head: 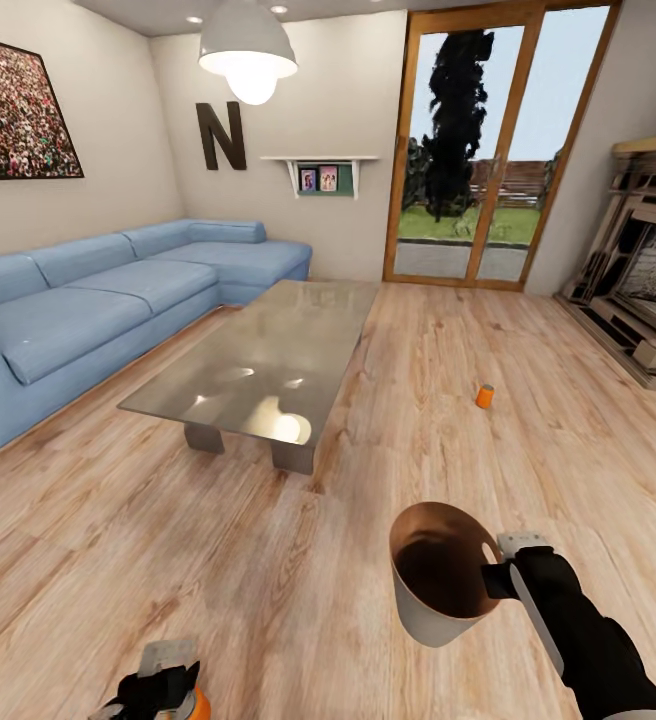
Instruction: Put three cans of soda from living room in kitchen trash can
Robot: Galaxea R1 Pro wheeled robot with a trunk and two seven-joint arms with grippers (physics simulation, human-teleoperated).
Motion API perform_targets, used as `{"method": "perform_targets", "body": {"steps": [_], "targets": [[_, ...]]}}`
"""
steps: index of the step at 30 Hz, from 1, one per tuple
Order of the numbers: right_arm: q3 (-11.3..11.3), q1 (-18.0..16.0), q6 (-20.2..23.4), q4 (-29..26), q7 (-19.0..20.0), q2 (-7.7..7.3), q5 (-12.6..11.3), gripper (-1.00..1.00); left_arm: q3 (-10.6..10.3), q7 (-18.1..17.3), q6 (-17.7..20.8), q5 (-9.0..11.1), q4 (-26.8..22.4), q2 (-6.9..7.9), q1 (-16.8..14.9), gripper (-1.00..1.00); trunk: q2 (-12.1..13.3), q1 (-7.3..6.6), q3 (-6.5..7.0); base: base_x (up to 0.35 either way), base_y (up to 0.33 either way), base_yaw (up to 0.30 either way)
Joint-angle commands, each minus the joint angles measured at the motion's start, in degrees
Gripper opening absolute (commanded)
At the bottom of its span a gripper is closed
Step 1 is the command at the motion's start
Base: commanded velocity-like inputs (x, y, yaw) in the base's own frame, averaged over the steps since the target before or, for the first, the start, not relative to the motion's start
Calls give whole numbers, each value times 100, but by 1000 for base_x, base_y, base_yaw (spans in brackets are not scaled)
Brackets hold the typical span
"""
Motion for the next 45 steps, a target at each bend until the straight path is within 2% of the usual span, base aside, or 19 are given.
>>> {"method": "perform_targets", "body": {"steps": [1,5,12,15,23,45], "targets": [[2,-2,-2,-2,3,1,-45,-100,-5,10,-52,-1,173,9,-112,100,0,0,0,0,0,0],[1,-2,-2,-2,3,1,-45,-100,-20,38,-223,0,616,32,-421,100,0,0,0,0,0,0],[1,-2,-4,4,3,-4,-45,-100,-21,48,-655,3,795,55,-547,100,0,0,0,0,0,0],[1,-2,-8,5,3,-4,-44,-100,-19,50,-772,5,814,113,-562,100,0,0,0,0,0,0],[1,-2,-7,3,3,-4,-44,-100,-18,50,-841,6,834,179,-570,100,0,0,0,145,0,0],[1,-2,-3,-224,3,-6,-44,-100,-18,50,-861,6,845,190,-572,100,0,0,0,78,0,0]]}}
